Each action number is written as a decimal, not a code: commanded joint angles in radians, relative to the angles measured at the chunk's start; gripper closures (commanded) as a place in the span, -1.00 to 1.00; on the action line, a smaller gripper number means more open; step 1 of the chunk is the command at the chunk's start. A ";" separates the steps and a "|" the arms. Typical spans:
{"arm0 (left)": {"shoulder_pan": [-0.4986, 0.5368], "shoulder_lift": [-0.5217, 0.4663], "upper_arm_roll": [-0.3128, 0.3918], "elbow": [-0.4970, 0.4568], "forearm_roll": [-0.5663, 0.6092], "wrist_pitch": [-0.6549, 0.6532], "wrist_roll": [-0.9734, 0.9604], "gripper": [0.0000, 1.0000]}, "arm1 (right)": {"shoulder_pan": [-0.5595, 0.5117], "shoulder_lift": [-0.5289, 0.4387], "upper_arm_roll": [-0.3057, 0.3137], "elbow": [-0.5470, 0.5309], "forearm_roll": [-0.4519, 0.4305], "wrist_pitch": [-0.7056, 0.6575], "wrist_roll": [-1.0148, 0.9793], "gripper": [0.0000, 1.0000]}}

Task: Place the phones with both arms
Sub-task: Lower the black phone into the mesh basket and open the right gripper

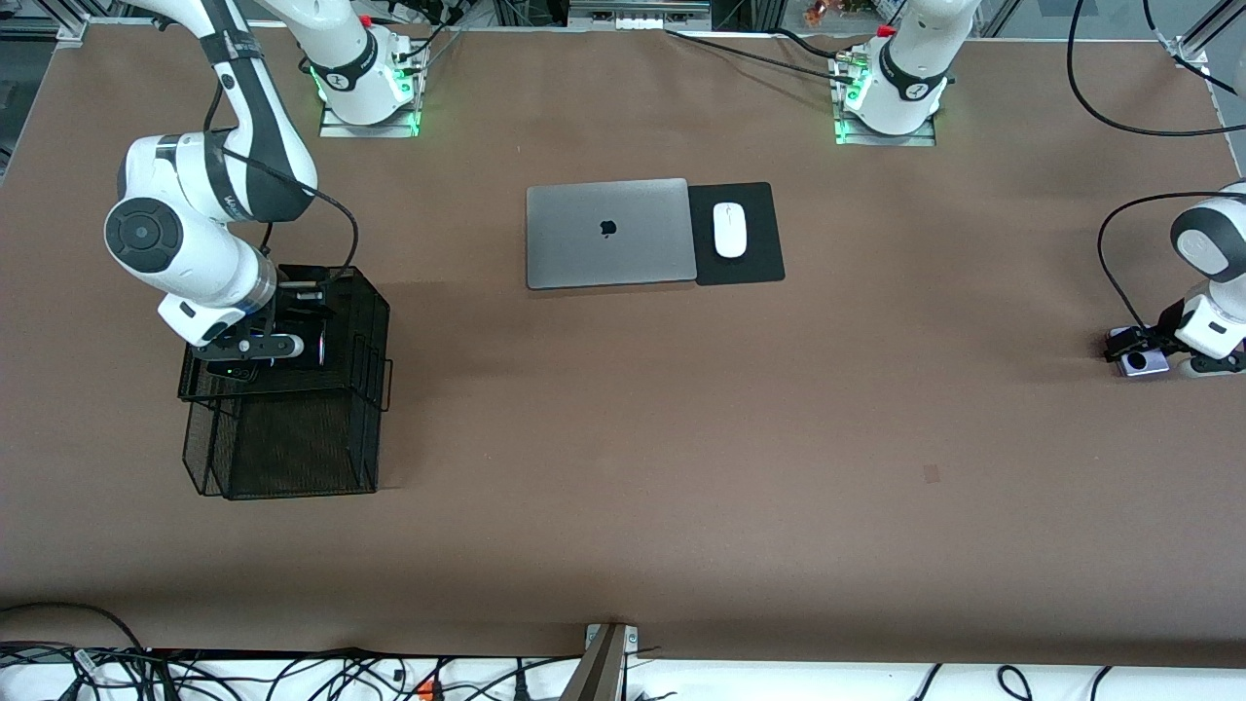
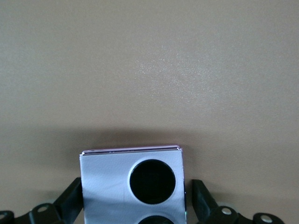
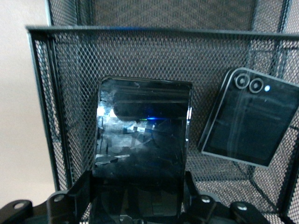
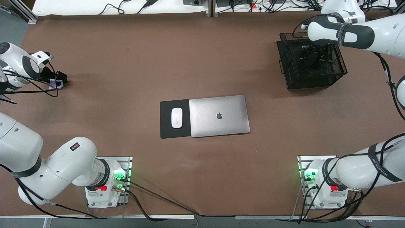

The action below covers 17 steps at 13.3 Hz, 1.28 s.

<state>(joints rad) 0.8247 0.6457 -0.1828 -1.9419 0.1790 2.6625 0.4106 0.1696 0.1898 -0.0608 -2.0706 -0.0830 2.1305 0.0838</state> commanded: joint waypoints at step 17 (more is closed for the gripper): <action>-0.004 -0.004 -0.012 0.026 -0.021 -0.018 -0.032 0.96 | -0.004 -0.001 -0.001 -0.002 0.057 0.083 -0.012 -0.98</action>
<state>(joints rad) 0.8250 0.6386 -0.1886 -1.9394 0.1763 2.6601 0.3857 0.1696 0.1992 -0.0617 -2.0758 -0.0440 2.2137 0.0838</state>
